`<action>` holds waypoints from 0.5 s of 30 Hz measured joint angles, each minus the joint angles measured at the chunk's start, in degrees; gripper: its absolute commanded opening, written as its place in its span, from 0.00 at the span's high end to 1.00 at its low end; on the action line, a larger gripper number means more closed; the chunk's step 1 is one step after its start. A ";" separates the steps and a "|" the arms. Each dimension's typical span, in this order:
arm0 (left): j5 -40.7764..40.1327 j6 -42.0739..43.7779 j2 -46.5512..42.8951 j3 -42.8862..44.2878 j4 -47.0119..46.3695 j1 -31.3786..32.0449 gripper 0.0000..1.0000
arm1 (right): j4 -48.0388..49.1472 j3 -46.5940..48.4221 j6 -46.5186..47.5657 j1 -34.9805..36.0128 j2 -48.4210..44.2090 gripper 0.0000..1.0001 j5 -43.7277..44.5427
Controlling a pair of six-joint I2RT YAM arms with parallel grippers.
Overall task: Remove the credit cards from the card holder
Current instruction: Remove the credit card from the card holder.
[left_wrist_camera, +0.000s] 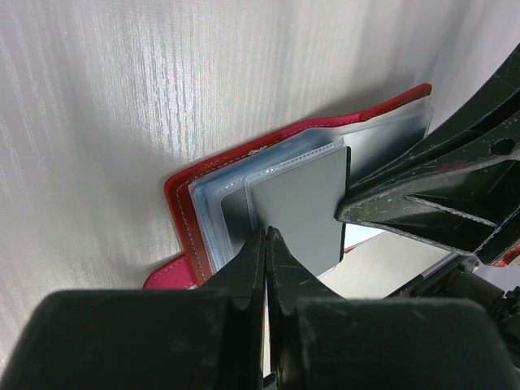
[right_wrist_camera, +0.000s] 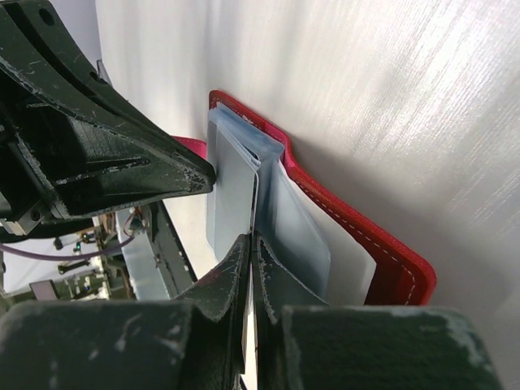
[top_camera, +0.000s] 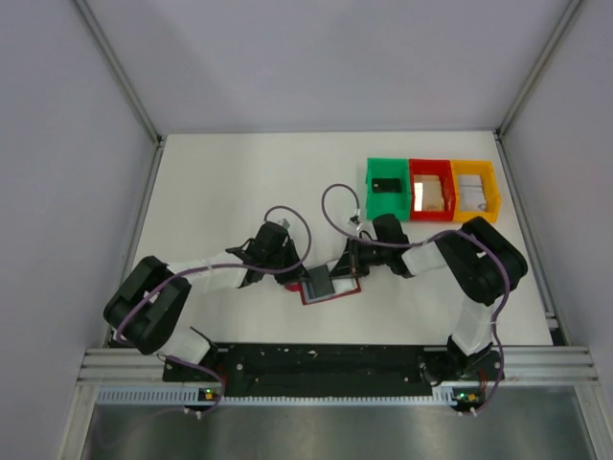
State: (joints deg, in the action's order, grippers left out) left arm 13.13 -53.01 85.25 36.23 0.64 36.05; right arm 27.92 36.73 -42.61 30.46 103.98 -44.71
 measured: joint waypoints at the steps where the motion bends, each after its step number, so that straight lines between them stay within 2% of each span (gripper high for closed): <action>1: 0.00 0.00 0.02 0.00 -0.02 0.00 1.00 | -0.04 0.00 0.00 0.02 0.00 1.00 0.02; 9: 0.07 0.20 0.48 0.31 0.02 0.00 1.00 | -0.52 0.00 0.09 -0.15 -0.02 1.00 0.17; 15: -0.98 0.92 1.66 2.78 3.39 0.39 1.00 | -2.08 0.00 0.66 -0.52 -1.09 1.00 0.72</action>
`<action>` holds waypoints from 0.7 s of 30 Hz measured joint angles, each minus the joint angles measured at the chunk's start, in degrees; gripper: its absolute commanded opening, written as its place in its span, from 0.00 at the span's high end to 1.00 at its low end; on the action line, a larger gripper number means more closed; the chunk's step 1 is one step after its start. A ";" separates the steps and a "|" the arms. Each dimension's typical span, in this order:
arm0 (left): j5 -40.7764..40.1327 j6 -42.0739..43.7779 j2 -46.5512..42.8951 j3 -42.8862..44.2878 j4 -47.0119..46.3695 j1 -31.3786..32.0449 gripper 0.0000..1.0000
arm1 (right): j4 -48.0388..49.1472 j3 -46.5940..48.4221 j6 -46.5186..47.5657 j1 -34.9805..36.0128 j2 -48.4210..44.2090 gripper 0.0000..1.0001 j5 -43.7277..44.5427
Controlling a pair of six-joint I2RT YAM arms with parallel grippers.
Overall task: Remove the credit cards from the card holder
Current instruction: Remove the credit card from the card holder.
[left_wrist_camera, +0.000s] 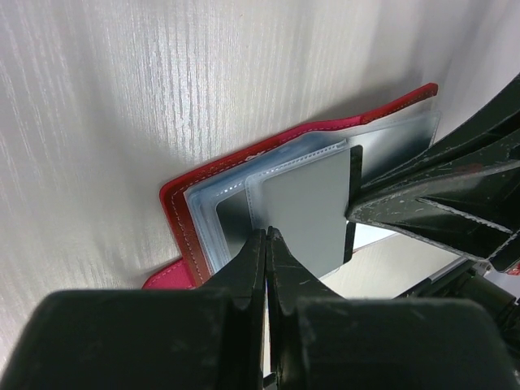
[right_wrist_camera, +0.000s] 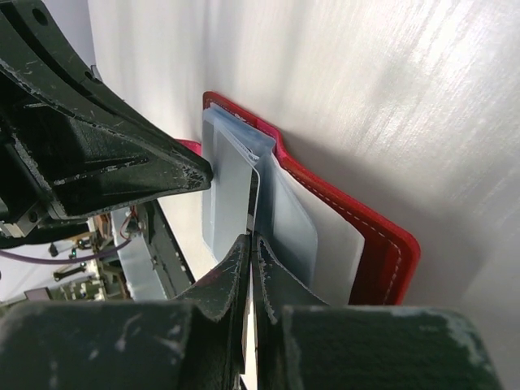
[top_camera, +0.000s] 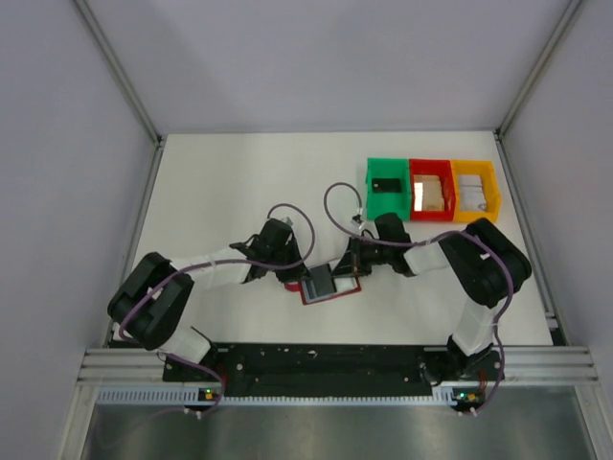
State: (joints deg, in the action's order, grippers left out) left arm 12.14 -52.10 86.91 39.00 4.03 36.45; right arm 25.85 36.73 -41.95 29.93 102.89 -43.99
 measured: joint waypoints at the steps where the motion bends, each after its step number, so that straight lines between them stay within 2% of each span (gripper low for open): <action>1: -0.11 0.11 0.09 0.26 0.44 0.02 1.00 | -0.24 0.00 0.22 -0.13 -0.15 1.00 0.04; 10: -0.35 1.27 0.76 1.73 2.47 0.11 1.00 | -2.73 0.00 1.73 -1.53 -0.90 1.00 0.22; 13: -0.48 1.55 0.76 1.86 2.67 0.13 1.00 | -2.67 0.00 1.88 -1.64 -0.92 0.80 -0.13; 15: -0.59 1.81 0.76 1.92 2.82 0.15 1.00 | -2.49 0.00 1.53 -1.64 -0.92 0.72 -0.52; 21: -0.72 2.51 0.81 2.14 3.02 0.44 1.00 | -1.18 0.00 1.07 -1.64 -0.85 0.69 -1.86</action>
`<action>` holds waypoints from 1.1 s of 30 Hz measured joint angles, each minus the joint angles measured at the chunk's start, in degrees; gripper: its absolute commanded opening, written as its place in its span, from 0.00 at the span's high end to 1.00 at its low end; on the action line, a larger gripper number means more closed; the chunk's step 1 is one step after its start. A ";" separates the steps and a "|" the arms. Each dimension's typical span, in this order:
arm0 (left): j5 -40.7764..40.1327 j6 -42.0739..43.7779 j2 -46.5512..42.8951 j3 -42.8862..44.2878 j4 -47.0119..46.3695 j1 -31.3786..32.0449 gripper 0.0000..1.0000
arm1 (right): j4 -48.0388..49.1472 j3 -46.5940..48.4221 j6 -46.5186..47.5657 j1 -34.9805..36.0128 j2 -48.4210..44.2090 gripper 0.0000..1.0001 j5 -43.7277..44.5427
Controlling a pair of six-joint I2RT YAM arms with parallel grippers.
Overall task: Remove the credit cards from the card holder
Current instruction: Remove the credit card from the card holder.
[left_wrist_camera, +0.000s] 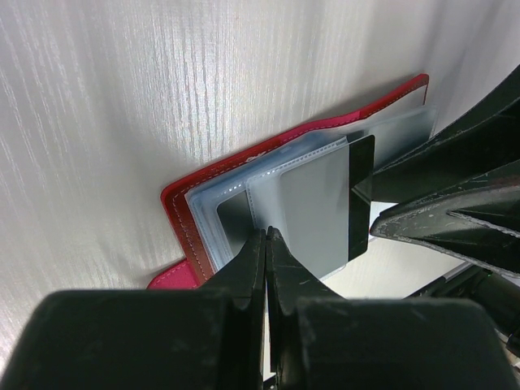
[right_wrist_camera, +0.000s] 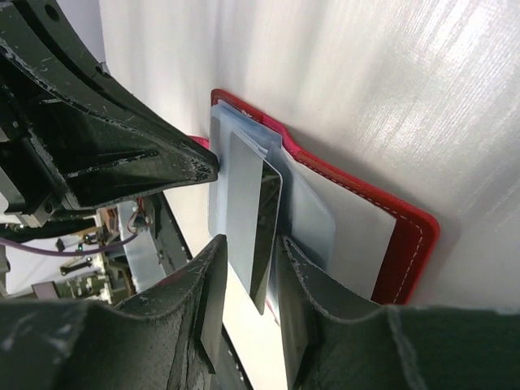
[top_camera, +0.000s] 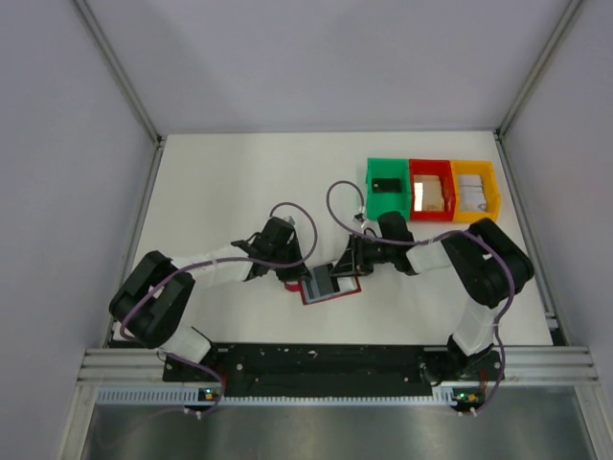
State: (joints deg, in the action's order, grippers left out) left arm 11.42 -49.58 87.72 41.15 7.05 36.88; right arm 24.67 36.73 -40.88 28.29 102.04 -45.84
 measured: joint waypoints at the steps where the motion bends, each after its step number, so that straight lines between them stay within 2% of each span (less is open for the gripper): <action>1: -0.04 0.02 0.02 0.00 0.00 0.00 1.00 | 0.26 0.00 -0.24 -0.02 0.11 0.69 -0.22; 5: -0.11 0.04 0.02 0.02 0.00 0.09 1.00 | 1.86 0.02 -1.07 -0.02 1.18 0.71 -1.11; 11: -0.09 0.04 0.07 0.02 0.00 0.11 1.00 | 2.75 0.07 -1.38 0.07 2.49 0.99 -1.81; 18: -0.13 0.00 0.04 0.02 0.00 0.15 1.00 | 1.62 -0.02 -0.68 -0.87 2.21 1.00 -2.08; 25: -0.15 -0.02 0.04 0.00 0.00 0.15 1.00 | -2.82 -1.75 2.29 -4.44 -2.82 1.00 -1.95; 33: -0.42 -0.02 -0.15 -0.11 -0.07 0.15 1.00 | -8.04 -2.12 5.90 -5.22 -7.17 1.00 0.04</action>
State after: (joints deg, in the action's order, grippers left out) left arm 11.00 -49.60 87.57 41.04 6.98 37.04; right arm 16.62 34.61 -34.98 23.07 94.87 -45.80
